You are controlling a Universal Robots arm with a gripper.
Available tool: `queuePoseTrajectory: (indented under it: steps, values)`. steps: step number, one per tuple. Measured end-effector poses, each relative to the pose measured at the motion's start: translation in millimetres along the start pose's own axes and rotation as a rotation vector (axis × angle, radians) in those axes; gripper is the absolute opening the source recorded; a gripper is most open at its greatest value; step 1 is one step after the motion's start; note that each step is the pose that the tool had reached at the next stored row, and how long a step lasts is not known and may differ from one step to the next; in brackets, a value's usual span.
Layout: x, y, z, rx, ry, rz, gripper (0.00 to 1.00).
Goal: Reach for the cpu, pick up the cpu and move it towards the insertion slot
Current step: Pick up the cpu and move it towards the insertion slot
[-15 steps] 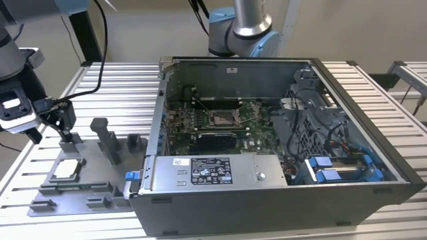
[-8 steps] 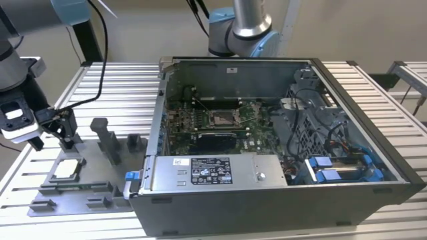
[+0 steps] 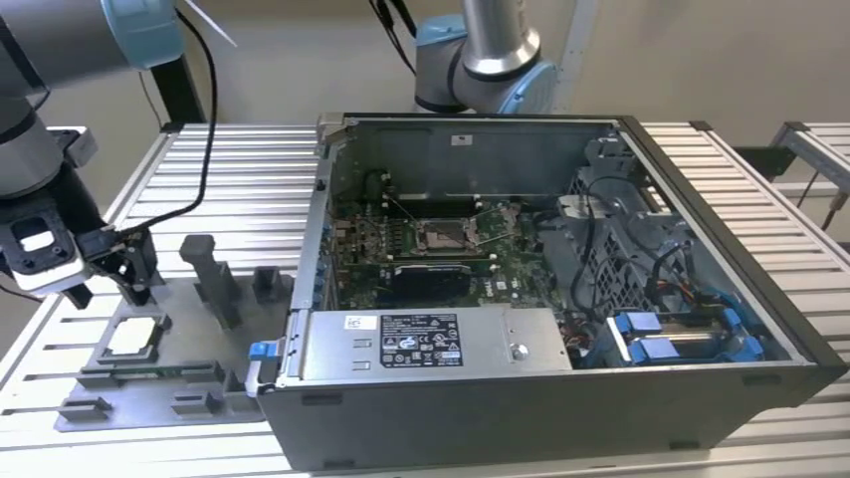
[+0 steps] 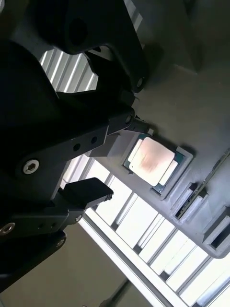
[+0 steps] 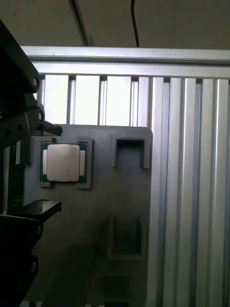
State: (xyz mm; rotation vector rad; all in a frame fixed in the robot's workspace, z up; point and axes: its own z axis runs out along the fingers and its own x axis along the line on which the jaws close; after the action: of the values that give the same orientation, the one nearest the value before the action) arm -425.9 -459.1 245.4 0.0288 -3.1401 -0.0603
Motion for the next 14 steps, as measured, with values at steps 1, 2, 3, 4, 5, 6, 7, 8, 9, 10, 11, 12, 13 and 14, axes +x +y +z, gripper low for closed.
queuePoseTrajectory:
  steps: [1,2,3,4,5,6,7,8,9,10,11,12,13,14]
  values:
    - [0.2,-0.1,1.3,0.0001,0.0001,-0.001,1.0]
    - [0.3,-0.1,2.6,0.0,0.0001,-0.002,1.0]
    - [0.4,-0.2,3.9,0.0001,0.0002,-0.002,1.0]
    - [0.4,-0.2,5.4,0.0001,0.0001,-0.002,1.0]
    - [0.5,-0.3,7.3,0.0,0.0001,-0.002,1.0]
    - [0.5,-0.4,9.0,0.0,0.0001,-0.002,1.0]
    - [0.6,-0.4,10.8,0.0001,0.0002,-0.002,1.0]
    - [0.8,-0.4,12.6,0.0,0.0,-0.002,1.0]
    - [1.2,-0.5,14.4,0.0,0.0001,-0.002,1.0]
    - [1.4,-0.7,16.3,0.0,0.0,-0.002,1.0]
    - [1.5,-1.1,18.0,0.0,0.0001,-0.002,1.0]
    - [1.6,-1.4,19.8,0.0001,0.0002,-0.002,1.0]
    - [1.6,-1.7,21.6,0.0001,0.0002,-0.002,1.0]
    - [1.6,-2.2,23.3,0.0001,0.0002,-0.002,1.0]
